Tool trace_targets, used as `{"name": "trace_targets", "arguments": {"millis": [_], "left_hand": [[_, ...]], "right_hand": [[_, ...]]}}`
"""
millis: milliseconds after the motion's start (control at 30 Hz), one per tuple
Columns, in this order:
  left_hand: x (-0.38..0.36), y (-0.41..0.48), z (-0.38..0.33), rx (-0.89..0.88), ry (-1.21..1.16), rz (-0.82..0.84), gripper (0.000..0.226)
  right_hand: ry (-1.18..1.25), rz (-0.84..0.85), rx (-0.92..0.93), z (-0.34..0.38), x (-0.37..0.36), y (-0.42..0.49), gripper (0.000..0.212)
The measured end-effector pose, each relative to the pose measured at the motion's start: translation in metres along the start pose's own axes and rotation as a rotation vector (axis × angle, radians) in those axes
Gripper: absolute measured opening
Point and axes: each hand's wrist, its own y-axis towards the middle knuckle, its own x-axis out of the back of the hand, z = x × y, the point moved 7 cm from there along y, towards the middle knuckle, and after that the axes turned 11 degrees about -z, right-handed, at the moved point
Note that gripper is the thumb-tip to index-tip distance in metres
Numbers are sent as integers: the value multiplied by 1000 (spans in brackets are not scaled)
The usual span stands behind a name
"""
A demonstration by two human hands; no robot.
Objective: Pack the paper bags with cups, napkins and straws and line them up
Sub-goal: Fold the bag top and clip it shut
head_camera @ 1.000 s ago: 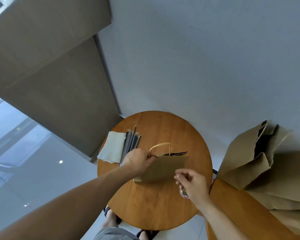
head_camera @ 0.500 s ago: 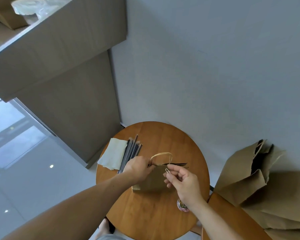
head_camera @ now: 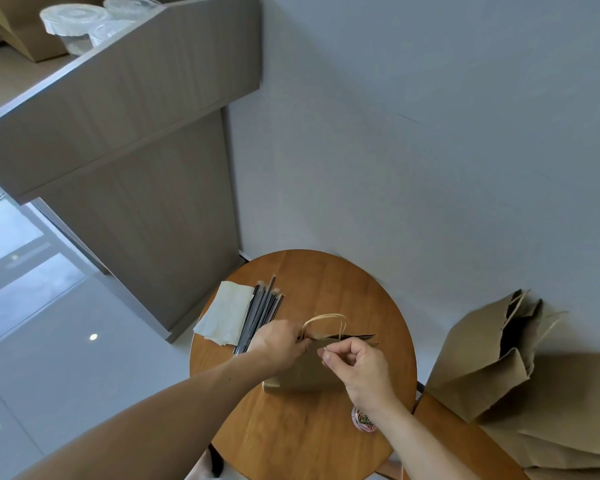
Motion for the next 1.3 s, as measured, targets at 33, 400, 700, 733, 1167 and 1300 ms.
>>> {"name": "trace_targets", "arguments": {"millis": [33, 400, 700, 733, 1167, 1300], "left_hand": [[1, 0, 0, 2, 4, 2, 17], [-1, -1, -4, -29, 32, 9, 22], [-1, 2, -9, -55, -37, -65, 21], [-1, 2, -9, -58, -40, -70, 21], [0, 12, -12, -100, -40, -77, 23], [0, 12, -14, -120, -18, -77, 23]], "right_hand": [[-22, -7, 11, 0, 0, 1, 8], [-105, -59, 89, 20, 3, 8, 27], [-278, -6, 206, 36, -3, 31, 18], [-309, 2, 210, 35, -4, 33, 16], [-443, 56, 263, 32, -7, 49, 11], [-476, 59, 326, 31, -9, 52, 12]]}}
